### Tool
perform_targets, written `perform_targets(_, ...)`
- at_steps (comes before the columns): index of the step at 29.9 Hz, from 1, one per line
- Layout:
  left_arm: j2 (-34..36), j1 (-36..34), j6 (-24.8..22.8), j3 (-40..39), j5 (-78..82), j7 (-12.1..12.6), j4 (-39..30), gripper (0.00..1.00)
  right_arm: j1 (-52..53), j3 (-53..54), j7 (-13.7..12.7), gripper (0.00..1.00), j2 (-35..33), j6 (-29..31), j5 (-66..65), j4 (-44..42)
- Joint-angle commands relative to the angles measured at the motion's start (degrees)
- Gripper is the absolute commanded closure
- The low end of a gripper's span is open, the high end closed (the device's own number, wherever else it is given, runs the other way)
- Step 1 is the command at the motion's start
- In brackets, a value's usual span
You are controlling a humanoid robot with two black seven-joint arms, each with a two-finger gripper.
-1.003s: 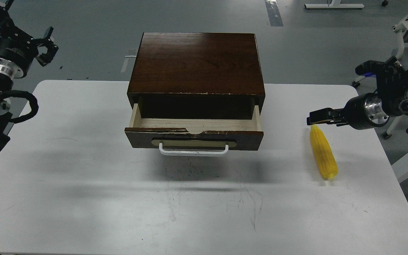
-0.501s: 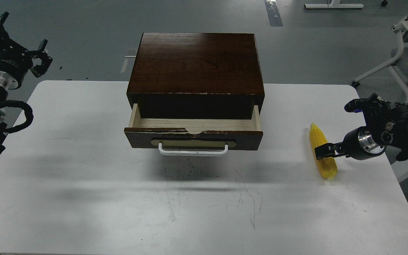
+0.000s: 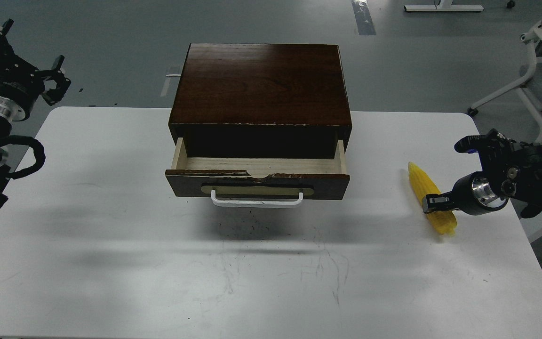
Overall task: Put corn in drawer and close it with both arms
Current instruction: 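Lift the corn with the right gripper and carry it over the drawer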
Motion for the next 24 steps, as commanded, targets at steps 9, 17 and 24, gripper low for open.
perform_targets(9, 0.7, 0.0, 0.0, 0.0, 0.5, 0.1, 0.0, 0.02, 13.8, 1.4, 0.6, 1.00, -4.6, -2.1, -0.1, 1.1)
perform_targets(17, 0.9, -0.2, 0.0, 0.2, 0.8, 0.2, 0.0, 0.02, 30.3, 2.5, 7.4, 1.00, -0.7, -4.6, -0.4, 1.3)
perform_targets(24, 1.0, -0.2, 0.0, 0.2, 0.9, 0.7, 0.0, 0.02, 35.8, 2.7, 12.7, 1.00, 9.1, -6.8, -6.4, 3.9)
